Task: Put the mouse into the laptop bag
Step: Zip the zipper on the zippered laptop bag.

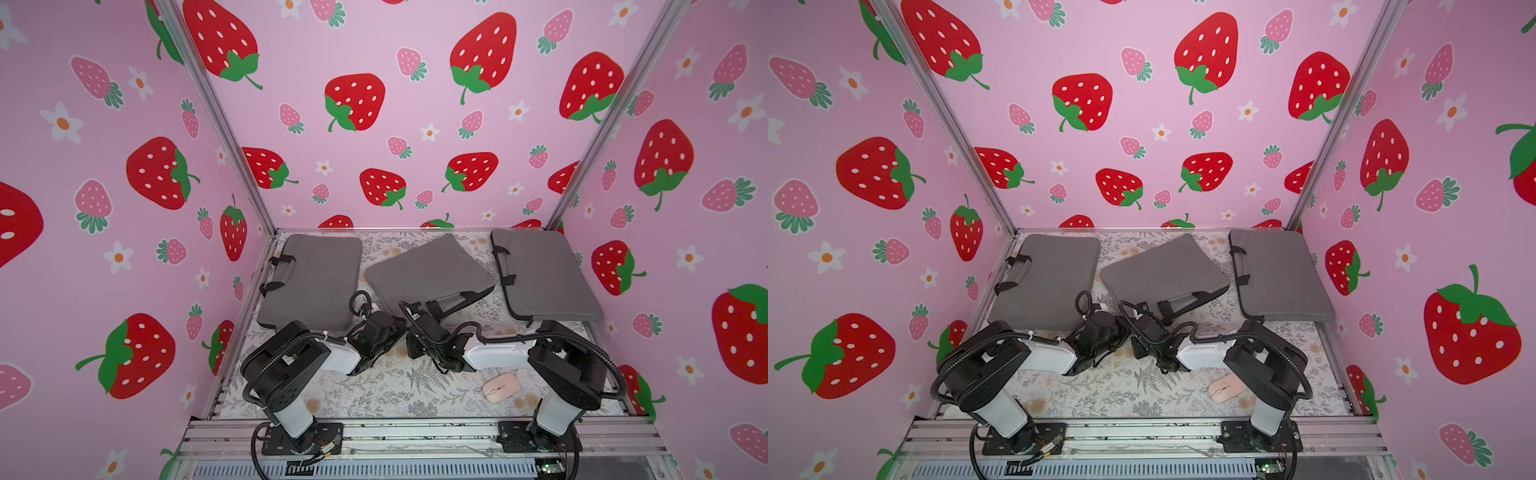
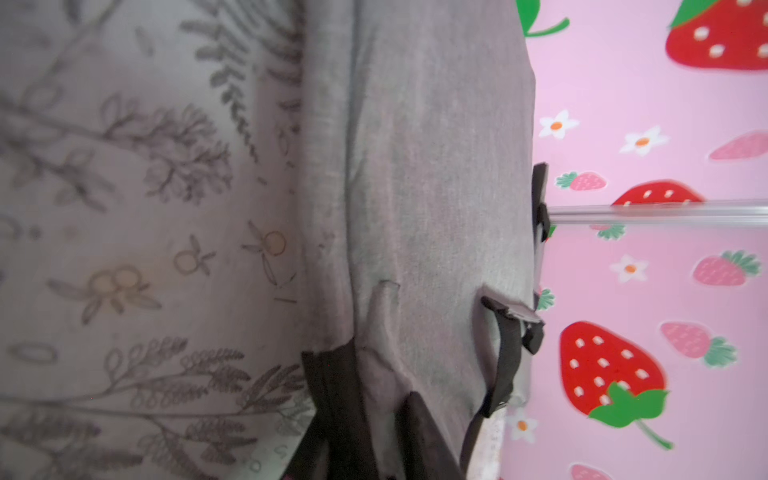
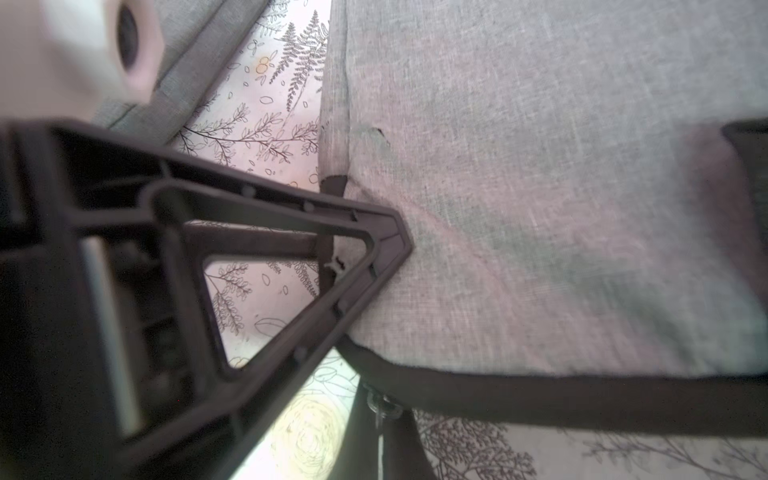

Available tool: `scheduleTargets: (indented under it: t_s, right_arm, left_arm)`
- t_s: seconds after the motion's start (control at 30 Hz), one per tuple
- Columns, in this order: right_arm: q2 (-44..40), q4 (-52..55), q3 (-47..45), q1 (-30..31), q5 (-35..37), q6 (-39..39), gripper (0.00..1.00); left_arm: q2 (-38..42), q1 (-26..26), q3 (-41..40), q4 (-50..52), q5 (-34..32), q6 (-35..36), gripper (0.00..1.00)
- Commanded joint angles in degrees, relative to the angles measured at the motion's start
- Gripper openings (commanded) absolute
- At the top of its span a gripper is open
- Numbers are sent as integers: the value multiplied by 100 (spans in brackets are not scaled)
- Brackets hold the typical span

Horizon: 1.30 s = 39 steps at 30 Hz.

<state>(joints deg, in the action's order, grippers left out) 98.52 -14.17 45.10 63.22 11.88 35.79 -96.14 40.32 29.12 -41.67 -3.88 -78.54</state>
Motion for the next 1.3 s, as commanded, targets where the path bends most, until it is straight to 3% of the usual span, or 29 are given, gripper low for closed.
scheduleTargets:
  t_s: [0.0,0.03,0.23,0.53,0.67,0.8,1.03,1.1,1.27]
  right_arm:
    - [-217,-158,-177,79,-36,-107,0]
    - [-253,-155,-242,76,54,-102,0]
    - [-585,83,-644,-269,369,42,0]
    - [-1123,852,-1090,-1972,-188,494,0]
    - [-1653,1162,-1366,-2510,-113,599,0]
    - [-2252,1415,-1695,-2993,-82,768,0]
    - [-2661,1628,-2043,-3816,-403,797,0]
    - [-2697,1645,-2092,-3902,-415,781,0]
    - [-2890,1803,-2187,-4050,-372,780,0]
  left_arm:
    - [-135,-239,43,-692,75,113,7]
    - [-161,-308,-28,-857,100,118,0]
    - [-81,-671,-339,-1229,440,74,0]
    - [724,-795,-514,-380,410,406,0]
    - [1160,-965,-625,-86,341,505,0]
    - [1441,-1244,-109,1004,456,867,0]
    - [1493,-1934,265,1302,759,1075,0]
    - [1311,-2053,643,1747,833,1247,0]
    - [523,-2392,1333,1549,1261,1259,0]
